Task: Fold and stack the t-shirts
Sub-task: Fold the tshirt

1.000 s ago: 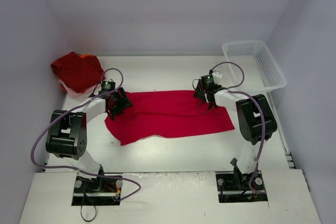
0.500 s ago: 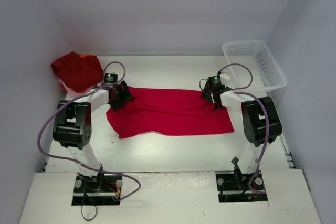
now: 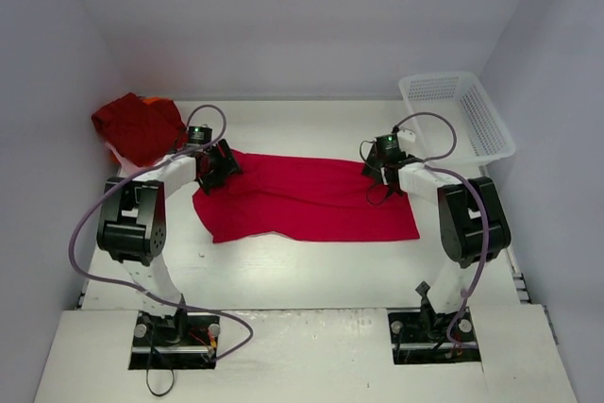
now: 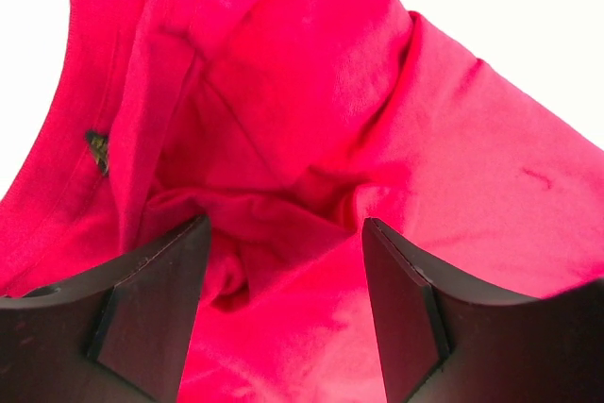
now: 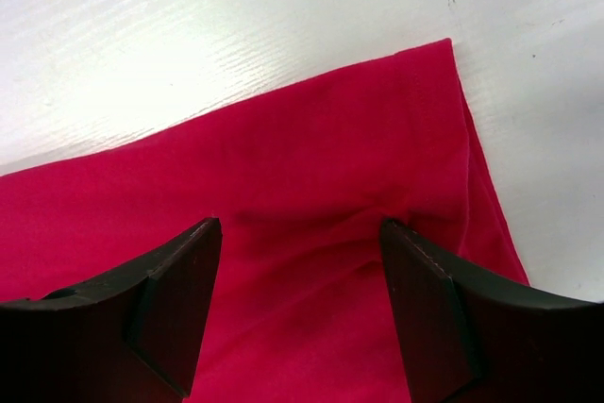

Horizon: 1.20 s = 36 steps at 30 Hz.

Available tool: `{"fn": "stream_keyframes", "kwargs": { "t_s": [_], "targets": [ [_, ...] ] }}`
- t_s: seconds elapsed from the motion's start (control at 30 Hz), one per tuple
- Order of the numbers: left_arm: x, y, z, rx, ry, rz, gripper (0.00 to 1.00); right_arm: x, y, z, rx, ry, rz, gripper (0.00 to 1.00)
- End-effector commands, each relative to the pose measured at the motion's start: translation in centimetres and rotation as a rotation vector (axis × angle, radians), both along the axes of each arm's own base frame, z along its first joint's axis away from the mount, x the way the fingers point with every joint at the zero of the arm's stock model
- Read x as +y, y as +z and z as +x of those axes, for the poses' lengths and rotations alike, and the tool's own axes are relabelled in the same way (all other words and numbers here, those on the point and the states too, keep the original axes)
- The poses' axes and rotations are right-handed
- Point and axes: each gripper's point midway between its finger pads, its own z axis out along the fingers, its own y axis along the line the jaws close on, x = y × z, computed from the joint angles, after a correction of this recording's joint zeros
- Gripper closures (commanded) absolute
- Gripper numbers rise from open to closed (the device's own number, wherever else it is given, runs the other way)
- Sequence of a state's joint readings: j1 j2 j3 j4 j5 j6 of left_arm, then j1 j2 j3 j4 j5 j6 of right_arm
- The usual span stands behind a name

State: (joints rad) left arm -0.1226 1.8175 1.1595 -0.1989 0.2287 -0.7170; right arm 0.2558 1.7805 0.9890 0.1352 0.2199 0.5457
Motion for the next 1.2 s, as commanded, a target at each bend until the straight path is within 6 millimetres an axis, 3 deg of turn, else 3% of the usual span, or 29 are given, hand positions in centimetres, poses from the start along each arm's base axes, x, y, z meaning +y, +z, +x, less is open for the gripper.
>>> {"fn": "stream_keyframes", "kwargs": {
  "t_s": [0.0, 0.27, 0.37, 0.4, 0.5, 0.53, 0.6, 0.63, 0.83, 0.97, 1.17],
  "targets": [
    [-0.3, 4.9, 0.1, -0.115, -0.004, -0.022, 0.4, 0.0, 3.9, 0.9, -0.094, -0.005, 0.004, 0.36],
    [-0.1, 9.9, -2.7, -0.187, -0.009, -0.028, 0.4, 0.5, 7.3, 0.1, -0.142, 0.011, -0.003, 0.36],
    [-0.6, 10.3, -4.6, -0.187, -0.007, -0.065, 0.4, 1.1, 8.0, -1.0, -0.146, 0.028, -0.009, 0.36],
    [-1.1, 9.0, -5.9, -0.15, -0.01, -0.083, 0.4, 1.2, 7.8, -1.6, -0.14, 0.031, -0.01, 0.36],
    [-2.3, 8.4, -7.9, -0.141, -0.011, -0.122, 0.4, 1.4, 7.2, -3.1, -0.118, 0.028, -0.005, 0.36],
    [-2.5, 7.0, -9.2, -0.108, -0.013, -0.123, 0.4, 1.3, 7.0, -3.5, -0.112, 0.027, -0.005, 0.36],
    [-3.2, 7.3, -10.6, -0.12, -0.01, -0.141, 0.4, 1.5, 7.3, -4.4, -0.12, 0.025, 0.005, 0.35],
    [-3.3, 6.4, -11.6, -0.099, -0.01, -0.143, 0.4, 1.2, 6.8, -5.1, -0.106, 0.02, 0.0, 0.35],
    [-4.3, 8.1, -15.6, -0.149, -0.001, -0.181, 0.4, 0.8, 5.8, -8.7, -0.062, 0.004, 0.019, 0.35],
    [-4.2, 7.7, -18.0, -0.118, 0.011, -0.198, 0.4, 0.3, 5.5, -10.2, -0.051, -0.006, 0.018, 0.35],
    [-4.0, 6.5, -20.0, -0.07, 0.029, -0.209, 0.4, 0.0, 4.4, -12.1, -0.014, -0.01, 0.018, 0.35]
  ]
}}
